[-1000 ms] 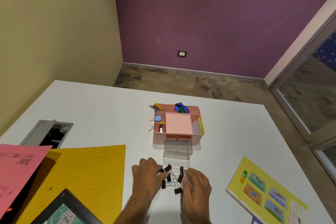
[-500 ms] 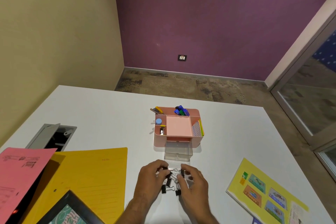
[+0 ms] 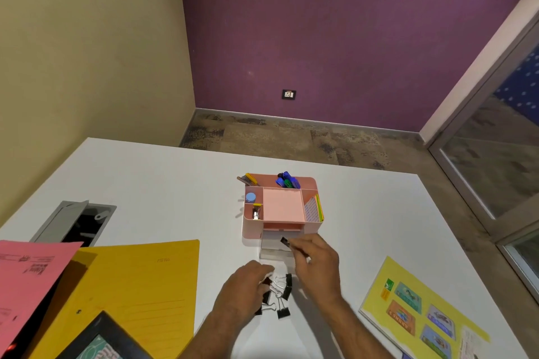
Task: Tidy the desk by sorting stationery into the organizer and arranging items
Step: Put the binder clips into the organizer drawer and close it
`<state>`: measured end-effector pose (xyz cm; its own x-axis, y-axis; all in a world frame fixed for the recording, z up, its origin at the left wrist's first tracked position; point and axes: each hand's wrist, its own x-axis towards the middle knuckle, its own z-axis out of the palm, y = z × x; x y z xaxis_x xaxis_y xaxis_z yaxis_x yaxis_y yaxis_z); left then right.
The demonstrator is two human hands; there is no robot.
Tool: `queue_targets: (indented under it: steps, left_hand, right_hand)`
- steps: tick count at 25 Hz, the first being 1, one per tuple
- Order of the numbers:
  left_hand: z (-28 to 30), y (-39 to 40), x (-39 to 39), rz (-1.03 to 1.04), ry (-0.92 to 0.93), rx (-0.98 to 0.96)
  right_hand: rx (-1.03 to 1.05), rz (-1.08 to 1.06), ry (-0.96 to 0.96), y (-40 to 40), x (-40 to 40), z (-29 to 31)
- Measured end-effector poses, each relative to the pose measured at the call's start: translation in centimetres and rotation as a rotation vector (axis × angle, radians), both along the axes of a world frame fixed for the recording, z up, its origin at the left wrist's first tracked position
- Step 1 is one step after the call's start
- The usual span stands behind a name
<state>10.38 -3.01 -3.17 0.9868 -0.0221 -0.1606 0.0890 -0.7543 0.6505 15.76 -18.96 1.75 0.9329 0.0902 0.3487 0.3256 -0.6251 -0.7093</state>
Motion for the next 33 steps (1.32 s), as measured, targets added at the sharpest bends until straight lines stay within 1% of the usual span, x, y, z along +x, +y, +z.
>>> queue_targets:
  steps: [1, 3, 5, 8, 11, 13, 15, 18, 19, 21, 25, 28, 31, 33]
  left_hand:
    - [-0.3, 0.0, 0.3, -0.073, 0.001, 0.104]
    - [-0.4, -0.1, 0.8, -0.149, 0.004, 0.248]
    - [-0.6, -0.2, 1.3, -0.158, 0.013, 0.29]
    - [-0.8, -0.4, 1.7, -0.087, 0.032, 0.22]
    - [-0.7, -0.4, 1.5, 0.01, 0.01, 0.145]
    - [-0.4, -0.5, 1.3, 0.086, 0.014, 0.074]
    - [0.1, -0.7, 1.1, 0.173, 0.045, -0.081]
    - [0.9, -0.9, 1.0, 0.283, 0.087, -0.427]
    - [1.3, -1.0, 0.9, 0.297, 0.072, -0.516]
    - [2.0, -1.3, 0.9, 0.334, 0.018, -0.622]
    - [3.5, -1.8, 1.2, 0.472, -0.04, -0.706]
    - [3.8, -1.7, 1.5, 0.479, -0.082, -0.703]
    - [4.0, -1.5, 1.6, 0.51, -0.076, -0.738]
    - [3.9, -1.3, 1.5, 0.475, -0.04, -0.762]
  right_hand:
    - [-0.1, 0.022, -0.028, 0.0, 0.9, 0.1]
    - [-0.294, 0.081, -0.036, 0.3, 2.4, 0.3]
    - [-0.425, 0.135, -0.033, 0.7, 3.3, 0.3]
    - [-0.502, 0.186, 0.056, 1.2, 3.7, 0.7]
    - [-0.667, 0.225, 0.209, 1.1, 4.0, 0.6]
    - [-0.715, 0.244, 0.218, 1.0, 3.8, 1.0]
    - [-0.631, 0.246, 0.099, 0.7, 3.3, 1.3]
    - [-0.302, 0.193, -0.102, -0.1, 2.6, 0.8]
    - [-0.22, 0.186, -0.109, -0.3, 2.3, 0.7]
    - [-0.13, 0.181, -0.051, -0.6, 1.9, 0.4]
    - [0.084, 0.183, 0.153, -0.8, 1.3, 0.4]
    - [0.187, 0.165, 0.282, -0.6, 1.2, 0.6]
    - [0.21, 0.167, 0.308, -0.8, 1.5, 0.7]
    - [0.202, 0.153, 0.259, -1.0, 1.8, 0.8]
